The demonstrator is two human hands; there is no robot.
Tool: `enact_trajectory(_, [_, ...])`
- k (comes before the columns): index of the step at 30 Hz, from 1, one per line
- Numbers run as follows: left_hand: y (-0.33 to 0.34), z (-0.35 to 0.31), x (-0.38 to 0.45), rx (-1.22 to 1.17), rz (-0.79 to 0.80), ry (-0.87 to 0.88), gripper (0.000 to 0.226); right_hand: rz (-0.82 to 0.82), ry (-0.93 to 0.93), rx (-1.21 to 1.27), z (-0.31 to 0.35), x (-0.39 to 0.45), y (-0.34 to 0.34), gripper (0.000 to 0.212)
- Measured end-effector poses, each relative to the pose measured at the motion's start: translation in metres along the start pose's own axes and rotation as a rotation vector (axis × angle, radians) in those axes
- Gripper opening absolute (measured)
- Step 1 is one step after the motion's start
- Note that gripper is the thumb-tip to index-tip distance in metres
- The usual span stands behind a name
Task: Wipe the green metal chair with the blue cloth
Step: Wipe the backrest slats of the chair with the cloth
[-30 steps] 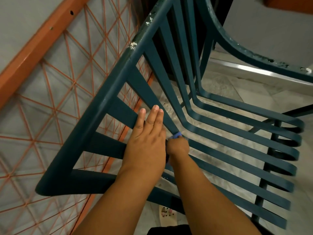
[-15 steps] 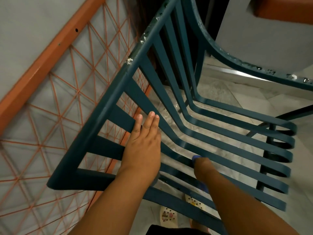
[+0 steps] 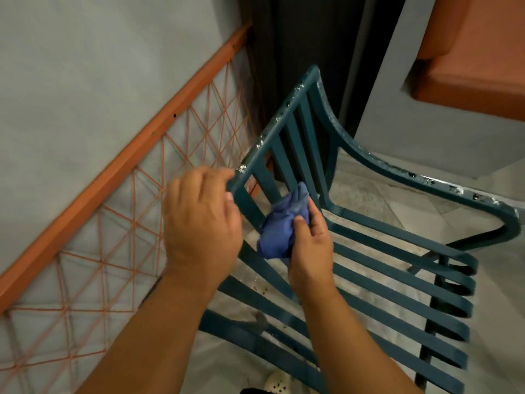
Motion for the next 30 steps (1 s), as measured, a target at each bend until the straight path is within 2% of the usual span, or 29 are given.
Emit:
enact_trajectory(3, [-0.005, 0.024, 0.016, -0.16, -0.091, -0.198, 0.024, 0.079, -0.369, -0.4, 0.028, -0.018, 0.04, 0.051])
enact_trajectory(6, [0.006, 0.039, 0.019, -0.25, -0.078, -0.304, 0.027, 0.08, -0.641, -0.51, 0.036, -0.02, 0.067, 0.046])
enact_trajectory(8, [0.016, 0.042, 0.016, -0.259, -0.033, -0.358, 0.029, 0.117, -0.711, -0.564, 0.046, -0.007, 0.081, 0.047])
enact_trajectory(12, [0.022, 0.045, 0.016, -0.235, -0.022, -0.408, 0.03, 0.324, -0.665, -1.084, 0.048, 0.028, 0.098, 0.042])
enact_trajectory(14, [0.023, 0.045, 0.017, -0.197, -0.004, -0.409, 0.03, 0.386, -0.708, -1.23, 0.049, 0.039, 0.096, 0.035])
enact_trajectory(20, [0.029, 0.034, 0.021, 0.021, 0.151, -0.283, 0.038, 0.314, -0.685, -1.259, 0.061, 0.046, 0.105, 0.028])
enact_trajectory(22, [0.031, 0.034, 0.023, 0.047, 0.183, -0.311, 0.041, 0.404, -0.73, -1.229, 0.058, 0.033, 0.103, 0.03])
enact_trajectory(24, [0.032, 0.035, 0.023, 0.059, 0.202, -0.326, 0.041, 0.559, -0.777, -1.218, 0.06, 0.029, 0.089, 0.029])
enact_trajectory(26, [0.033, 0.034, 0.023, 0.076, 0.214, -0.302, 0.039, 0.622, -0.776, -1.254, 0.068, 0.04, 0.082, 0.03])
enact_trajectory(30, [0.033, 0.034, 0.023, 0.08, 0.237, -0.308, 0.041, 0.468, -0.662, -1.335, 0.072, 0.051, 0.102, 0.028])
Point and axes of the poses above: each hand's wrist, its own x-axis towards the middle knuckle, its own y-axis out of the palm, z = x × y, the point moved 3 cm from there along x, towards the middle knuckle, and after that the axes turned 6 degrees about z, right-handed, at the moved point
